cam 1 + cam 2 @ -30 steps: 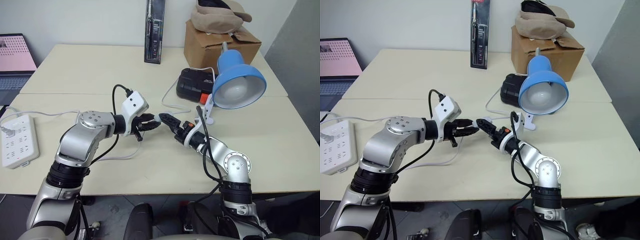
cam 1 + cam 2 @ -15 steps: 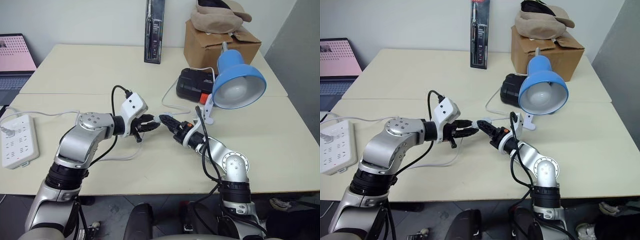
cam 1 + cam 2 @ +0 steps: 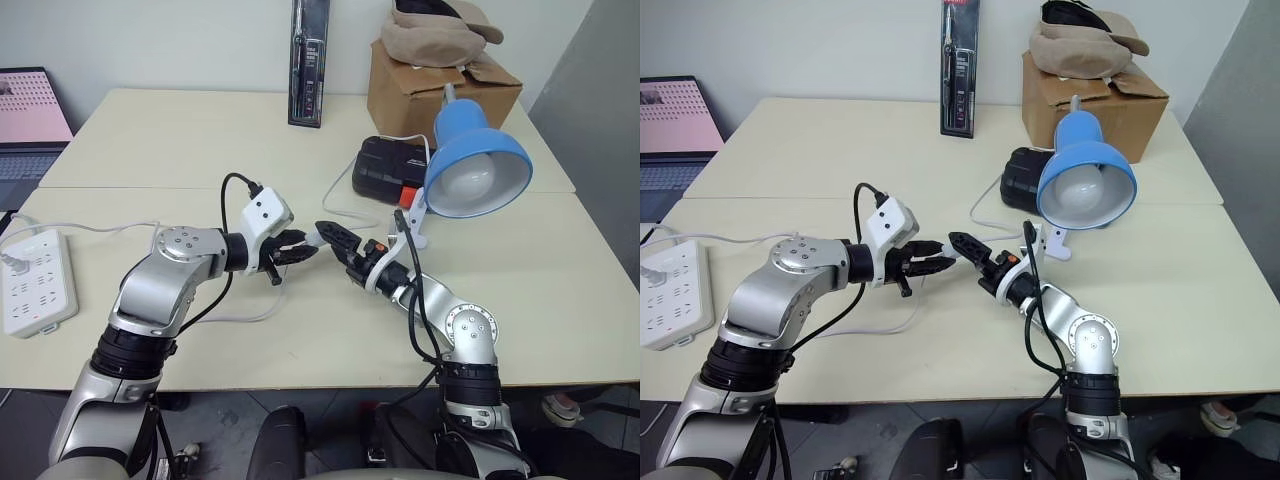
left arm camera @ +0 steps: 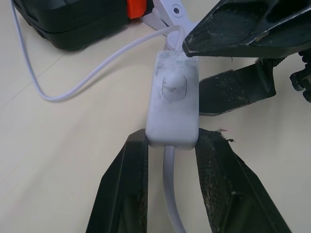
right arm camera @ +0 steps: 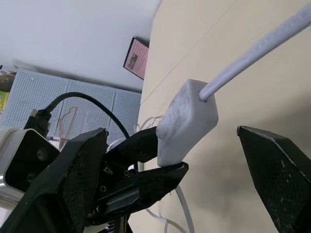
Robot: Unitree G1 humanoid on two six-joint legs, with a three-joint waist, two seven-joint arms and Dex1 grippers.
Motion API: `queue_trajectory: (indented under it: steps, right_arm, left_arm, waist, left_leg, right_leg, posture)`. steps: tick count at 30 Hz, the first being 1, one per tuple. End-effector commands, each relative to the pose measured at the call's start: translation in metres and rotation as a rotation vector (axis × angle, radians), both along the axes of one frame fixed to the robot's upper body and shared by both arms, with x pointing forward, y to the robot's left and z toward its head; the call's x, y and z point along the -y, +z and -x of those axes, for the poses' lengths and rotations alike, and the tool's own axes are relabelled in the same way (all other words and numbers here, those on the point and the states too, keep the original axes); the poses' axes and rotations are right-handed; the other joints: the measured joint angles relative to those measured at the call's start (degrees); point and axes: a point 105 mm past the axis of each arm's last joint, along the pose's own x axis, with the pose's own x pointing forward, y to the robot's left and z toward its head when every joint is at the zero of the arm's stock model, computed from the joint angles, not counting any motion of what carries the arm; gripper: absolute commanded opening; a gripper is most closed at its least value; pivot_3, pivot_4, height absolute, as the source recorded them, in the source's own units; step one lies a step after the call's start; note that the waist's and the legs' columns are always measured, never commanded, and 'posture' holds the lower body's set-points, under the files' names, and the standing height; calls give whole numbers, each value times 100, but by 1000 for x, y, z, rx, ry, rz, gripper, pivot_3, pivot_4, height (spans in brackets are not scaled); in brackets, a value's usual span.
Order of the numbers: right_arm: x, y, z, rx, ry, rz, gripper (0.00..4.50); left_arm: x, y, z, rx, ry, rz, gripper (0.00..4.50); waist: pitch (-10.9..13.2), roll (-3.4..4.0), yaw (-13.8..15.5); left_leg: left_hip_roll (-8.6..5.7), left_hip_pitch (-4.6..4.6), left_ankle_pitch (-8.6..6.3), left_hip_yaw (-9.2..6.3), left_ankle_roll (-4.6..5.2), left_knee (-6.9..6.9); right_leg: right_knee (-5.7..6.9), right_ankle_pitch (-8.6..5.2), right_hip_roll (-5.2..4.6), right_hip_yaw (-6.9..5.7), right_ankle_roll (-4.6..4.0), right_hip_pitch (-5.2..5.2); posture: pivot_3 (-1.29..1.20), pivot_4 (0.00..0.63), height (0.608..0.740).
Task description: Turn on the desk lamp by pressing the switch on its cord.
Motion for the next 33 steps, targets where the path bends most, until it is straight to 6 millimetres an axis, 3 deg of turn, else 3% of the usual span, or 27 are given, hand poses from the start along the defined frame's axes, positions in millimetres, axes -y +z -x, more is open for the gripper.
queue_trajectory:
  steps: [1,12,16,30,33]
  right_arm:
    - [-14,18,3,36,35,-79,4500]
    - [-19,16,2,24,42,-81,4500]
    - [-20,14,2,20,45,-71,3951]
    - [-22,12,2,20,51,-59,651]
    - [-21,12,2,18,49,-64,406]
  left_arm:
    - [-1,8,1,39,-10,0,1060]
    - [0,9,3,37,-16,0,1060]
    - [0,9,3,38,-19,-1,1060]
    - [2,10,5,41,-35,-4,1057]
    - [2,10,5,42,-36,-6,1053]
  waist:
    - [0,0,0]
    - [0,0,-2]
    - [0,0,-2]
    - [1,1,-6]
    - [1,1,-6]
  left_leg:
    - [0,0,0,0,0,0]
    - [0,0,0,0,0,-1]
    - [0,0,0,0,0,-1]
    - [1,-1,0,0,0,-2]
    - [1,-1,0,0,0,-2]
  right_leg:
    - [0,0,0,0,0,0]
    - [-1,0,0,0,0,0]
    - [-1,0,0,0,0,0]
    - [-2,0,0,0,0,-1]
    - [-2,0,0,0,0,-2]
  posture:
    - [0,150,740]
    - [0,150,740]
    - [0,150,740]
    - [0,150,740]
    - [0,150,740]
